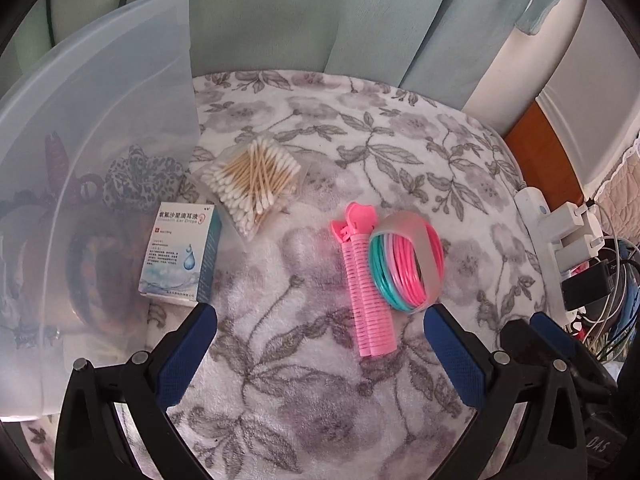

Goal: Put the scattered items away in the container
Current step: 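Close the left gripper on the pink hair roller while the right grasps the pink-teal ring bundle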

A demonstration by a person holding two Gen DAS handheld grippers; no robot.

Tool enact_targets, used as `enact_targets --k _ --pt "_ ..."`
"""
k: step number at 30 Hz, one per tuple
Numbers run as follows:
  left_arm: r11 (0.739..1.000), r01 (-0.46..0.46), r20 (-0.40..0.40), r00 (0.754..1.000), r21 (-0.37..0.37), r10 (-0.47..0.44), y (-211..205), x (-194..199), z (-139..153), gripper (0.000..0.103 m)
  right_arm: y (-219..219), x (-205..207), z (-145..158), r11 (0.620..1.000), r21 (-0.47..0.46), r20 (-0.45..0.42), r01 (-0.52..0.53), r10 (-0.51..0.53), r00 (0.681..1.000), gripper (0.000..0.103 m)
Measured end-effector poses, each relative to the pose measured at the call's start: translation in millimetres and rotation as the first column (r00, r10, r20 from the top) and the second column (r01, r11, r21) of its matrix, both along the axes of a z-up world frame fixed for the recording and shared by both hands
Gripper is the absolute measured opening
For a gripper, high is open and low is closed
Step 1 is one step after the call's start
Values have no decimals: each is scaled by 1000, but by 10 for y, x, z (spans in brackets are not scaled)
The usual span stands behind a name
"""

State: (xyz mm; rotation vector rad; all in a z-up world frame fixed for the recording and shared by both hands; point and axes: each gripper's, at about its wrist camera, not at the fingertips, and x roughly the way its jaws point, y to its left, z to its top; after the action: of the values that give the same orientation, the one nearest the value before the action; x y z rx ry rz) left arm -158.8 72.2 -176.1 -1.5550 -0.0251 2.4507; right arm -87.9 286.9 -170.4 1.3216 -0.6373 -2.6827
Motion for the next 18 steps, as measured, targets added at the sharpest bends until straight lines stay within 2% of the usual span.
enact_targets --k 4,6,9,11,14,15,18 --pt "1000 22 25 999 -16 -22 89 40 -103 101 49 -55 79 1000 -23 -29 -11 10 1000 103" --pt "999 41 31 999 -27 -40 159 52 -144 94 47 -108 101 999 -37 -33 -26 25 999 103" --pt "998 57 40 998 -39 -55 239 49 -214 91 -25 -192 135 997 -35 -42 -68 66 997 103" --pt "997 60 43 997 -45 -58 271 35 -252 82 -84 -248 129 994 -49 -41 -99 97 994 103" --pt "997 53 59 997 -48 -50 286 -5 -320 73 -178 -348 96 988 -59 -30 -143 141 990 99" --pt "998 44 65 997 -45 -41 277 -20 -342 70 -195 -377 77 986 -66 -28 -154 152 988 96" --pt "999 37 68 997 -34 -35 270 -38 -374 67 -209 -482 4 983 -85 1 -165 166 986 93"
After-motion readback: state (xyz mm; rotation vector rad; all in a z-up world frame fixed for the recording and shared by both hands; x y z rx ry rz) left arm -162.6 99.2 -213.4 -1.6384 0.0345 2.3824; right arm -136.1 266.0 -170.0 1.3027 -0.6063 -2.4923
